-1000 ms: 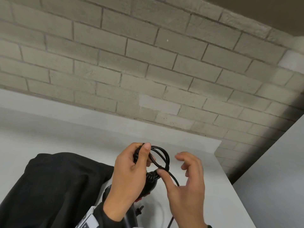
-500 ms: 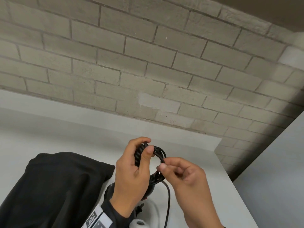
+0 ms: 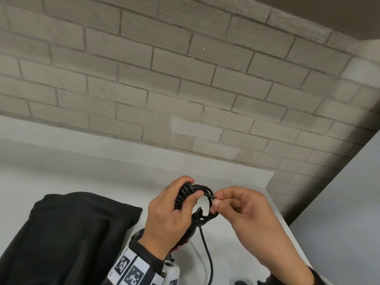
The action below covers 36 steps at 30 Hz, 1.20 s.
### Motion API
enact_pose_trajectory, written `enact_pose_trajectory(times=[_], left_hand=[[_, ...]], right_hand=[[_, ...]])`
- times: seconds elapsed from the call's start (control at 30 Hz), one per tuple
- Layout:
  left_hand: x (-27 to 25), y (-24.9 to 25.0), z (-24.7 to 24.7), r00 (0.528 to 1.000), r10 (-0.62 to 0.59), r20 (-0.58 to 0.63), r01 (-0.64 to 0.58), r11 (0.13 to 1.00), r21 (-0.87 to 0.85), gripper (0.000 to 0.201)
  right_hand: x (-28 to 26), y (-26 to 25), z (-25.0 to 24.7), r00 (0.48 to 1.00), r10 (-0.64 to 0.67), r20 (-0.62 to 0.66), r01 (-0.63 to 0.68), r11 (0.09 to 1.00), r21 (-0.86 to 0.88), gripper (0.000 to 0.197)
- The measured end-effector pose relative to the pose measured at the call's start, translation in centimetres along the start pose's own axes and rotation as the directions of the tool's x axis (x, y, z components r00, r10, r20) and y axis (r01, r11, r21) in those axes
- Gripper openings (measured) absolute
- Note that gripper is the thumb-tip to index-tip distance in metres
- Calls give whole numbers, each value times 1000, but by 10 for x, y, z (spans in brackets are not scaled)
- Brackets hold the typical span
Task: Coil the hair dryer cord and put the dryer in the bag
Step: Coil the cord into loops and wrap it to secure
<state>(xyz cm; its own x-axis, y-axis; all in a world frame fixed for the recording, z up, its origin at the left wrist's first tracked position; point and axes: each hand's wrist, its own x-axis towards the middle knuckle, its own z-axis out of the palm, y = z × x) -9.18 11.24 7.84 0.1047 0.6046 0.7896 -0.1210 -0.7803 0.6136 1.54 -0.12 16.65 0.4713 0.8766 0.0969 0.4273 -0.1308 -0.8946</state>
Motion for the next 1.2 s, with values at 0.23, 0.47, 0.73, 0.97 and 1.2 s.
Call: enact_pose_trajectory(times=[0.23,0.47,0.73,0.97,1.2], left_hand=[[5,-1,-2,990,141,-3,-140,985,102,25],[6,1,-10,973,232,-6,-230,968,97,29],[4,1,-12,988,-114,-105,107,992,-68,19],[-1,7,-4,974,-214,-74,208,975,-79,28],[-4,16,9,959,-274,-75,276,961,13,26]], right_hand=[[-17,-12,0,986,-94,-140,84,994,-73,25],[-10,-23,-13,930,199,310,-360,668,652,16],[-24,24,18,966,-222,131,54,672,739,88],[-28,69,55,796,-572,-199,555,820,-138,30],[-36,65,45,894,-272,-356,372,893,252,18]])
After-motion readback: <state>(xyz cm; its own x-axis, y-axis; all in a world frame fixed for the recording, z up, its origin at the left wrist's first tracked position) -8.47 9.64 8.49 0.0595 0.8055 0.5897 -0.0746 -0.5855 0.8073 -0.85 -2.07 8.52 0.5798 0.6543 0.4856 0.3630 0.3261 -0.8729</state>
